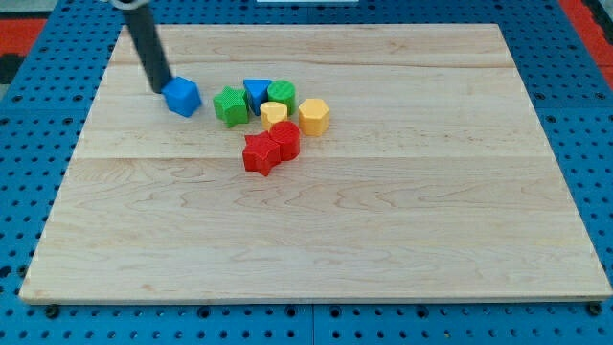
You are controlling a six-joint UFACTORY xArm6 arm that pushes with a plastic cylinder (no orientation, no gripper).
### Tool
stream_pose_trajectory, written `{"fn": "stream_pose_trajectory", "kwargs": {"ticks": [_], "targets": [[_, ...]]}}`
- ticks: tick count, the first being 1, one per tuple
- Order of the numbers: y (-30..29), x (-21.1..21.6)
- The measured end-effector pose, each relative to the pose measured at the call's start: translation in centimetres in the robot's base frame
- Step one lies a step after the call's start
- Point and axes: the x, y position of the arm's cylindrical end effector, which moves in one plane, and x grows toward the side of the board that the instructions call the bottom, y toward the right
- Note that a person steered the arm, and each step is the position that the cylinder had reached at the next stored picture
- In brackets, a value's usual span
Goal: Push the blue cube into the red star
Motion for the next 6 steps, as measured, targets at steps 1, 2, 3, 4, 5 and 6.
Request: {"fn": "stream_pose_trajectory", "kwargs": {"ticks": [1, 2, 3, 4, 5, 6], "targets": [[-2.4, -3.9], [2.2, -1.4], [3.9, 3.3], [2.1, 4.4], [-2.8, 2.7], [1.4, 8.2]]}}
